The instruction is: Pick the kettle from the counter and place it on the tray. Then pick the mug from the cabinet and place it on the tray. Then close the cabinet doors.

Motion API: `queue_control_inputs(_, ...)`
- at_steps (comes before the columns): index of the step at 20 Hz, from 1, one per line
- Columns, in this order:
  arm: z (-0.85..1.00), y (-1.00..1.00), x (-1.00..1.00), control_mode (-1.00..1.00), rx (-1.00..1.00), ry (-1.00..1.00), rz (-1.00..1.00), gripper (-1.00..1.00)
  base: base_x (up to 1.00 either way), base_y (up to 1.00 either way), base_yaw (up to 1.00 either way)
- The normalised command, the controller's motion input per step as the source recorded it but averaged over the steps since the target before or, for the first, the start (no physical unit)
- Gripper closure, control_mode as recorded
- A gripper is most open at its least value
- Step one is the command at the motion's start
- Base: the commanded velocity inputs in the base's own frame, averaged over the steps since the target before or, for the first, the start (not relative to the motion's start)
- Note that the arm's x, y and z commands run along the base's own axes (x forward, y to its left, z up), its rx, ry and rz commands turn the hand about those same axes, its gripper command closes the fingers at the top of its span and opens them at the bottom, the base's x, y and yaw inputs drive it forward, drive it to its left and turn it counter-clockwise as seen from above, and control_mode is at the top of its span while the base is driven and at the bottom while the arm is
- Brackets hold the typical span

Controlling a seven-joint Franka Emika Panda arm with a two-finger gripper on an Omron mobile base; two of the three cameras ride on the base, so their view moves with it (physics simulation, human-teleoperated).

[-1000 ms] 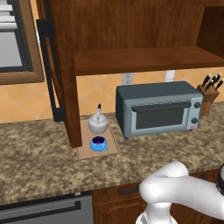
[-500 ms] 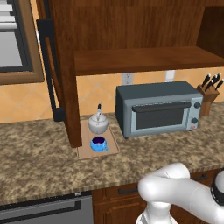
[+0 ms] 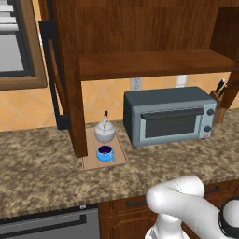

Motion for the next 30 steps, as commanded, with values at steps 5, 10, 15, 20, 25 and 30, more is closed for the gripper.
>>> queue_control_inputs(5,0.02,0.43,0.60,-1.00,0.00,-0.05,0.02,-1.00,0.00,0.00,0.00)
queue_control_inputs(10,0.04,0.41,0.66,-1.00,0.00,0.00,0.00,-1.00,0.00,0.00,0.00)
queue_control_inputs(15,0.00,0.36,0.64,-1.00,0.00,0.00,0.00,-1.00,0.00,0.00,0.00)
queue_control_inputs(20,0.00,0.36,0.70,-1.00,0.00,0.00,0.00,-1.00,0.00,0.00,0.00)
queue_control_inputs(25,0.00,0.36,0.75,-1.00,0.00,0.00,0.00,-1.00,0.00,0.00,0.00)
queue_control_inputs(30,-0.01,0.32,0.82,-1.00,0.00,0.00,0.00,-1.00,0.00,0.00,0.00)
